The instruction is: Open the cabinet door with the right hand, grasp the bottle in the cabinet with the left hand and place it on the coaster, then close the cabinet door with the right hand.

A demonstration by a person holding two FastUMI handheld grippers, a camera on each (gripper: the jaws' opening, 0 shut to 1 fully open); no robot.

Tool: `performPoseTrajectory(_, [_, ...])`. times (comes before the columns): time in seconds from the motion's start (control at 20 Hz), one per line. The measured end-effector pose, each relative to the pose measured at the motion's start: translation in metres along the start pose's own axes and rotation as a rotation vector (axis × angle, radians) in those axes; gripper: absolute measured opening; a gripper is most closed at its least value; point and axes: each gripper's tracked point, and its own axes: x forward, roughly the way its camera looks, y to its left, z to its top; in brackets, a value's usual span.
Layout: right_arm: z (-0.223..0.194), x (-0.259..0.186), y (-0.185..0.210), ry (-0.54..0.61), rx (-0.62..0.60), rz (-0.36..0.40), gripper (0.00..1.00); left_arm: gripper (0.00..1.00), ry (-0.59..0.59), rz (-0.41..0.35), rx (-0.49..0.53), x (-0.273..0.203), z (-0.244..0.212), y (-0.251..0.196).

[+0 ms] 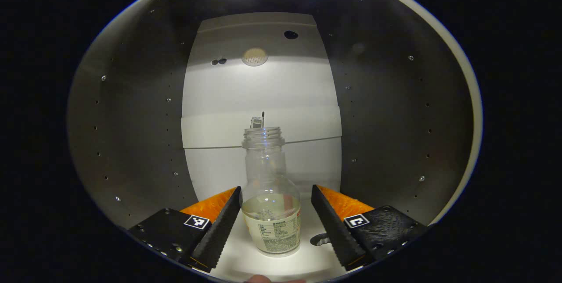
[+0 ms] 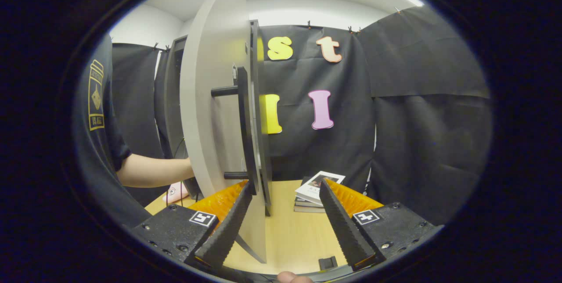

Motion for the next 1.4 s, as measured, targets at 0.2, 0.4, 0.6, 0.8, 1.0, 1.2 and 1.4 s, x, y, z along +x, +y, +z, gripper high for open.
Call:
performPoseTrajectory(0.2, [0.006,0.007,-0.002,-0.003,-0.016,0.03,0.99,0.77,0.011,-0.01,-0.01,-0.006,0.001,-0.003])
performPoseTrajectory(0.4, [0.003,0.017,0.0,0.007,0.011,0.093,0.99,0.77,0.007,-0.01,-0.037,-0.016,0.008,0.002])
performPoseTrajectory(0.6, [0.001,0.023,0.001,0.026,-0.01,0.155,0.99,0.77,0.007,-0.01,-0.096,-0.044,0.019,0.009])
performPoseTrajectory(0.8, [-0.001,0.028,0.002,0.063,-0.101,0.202,0.99,0.77,-0.032,0.027,-0.063,-0.093,0.035,0.034])
performPoseTrajectory(1.0, [-0.006,0.03,0.0,0.064,-0.06,0.186,0.99,0.77,-0.055,0.018,-0.096,-0.146,0.034,0.067])
performPoseTrajectory(1.2, [-0.004,0.022,-0.008,0.035,-0.034,0.04,0.99,0.77,-0.022,0.01,-0.148,-0.193,0.013,0.105])
performPoseTrajectory(1.4, [-0.012,0.012,-0.006,0.036,-0.013,-0.082,0.96,0.77,-0.017,0.066,-0.124,-0.227,-0.013,0.154])
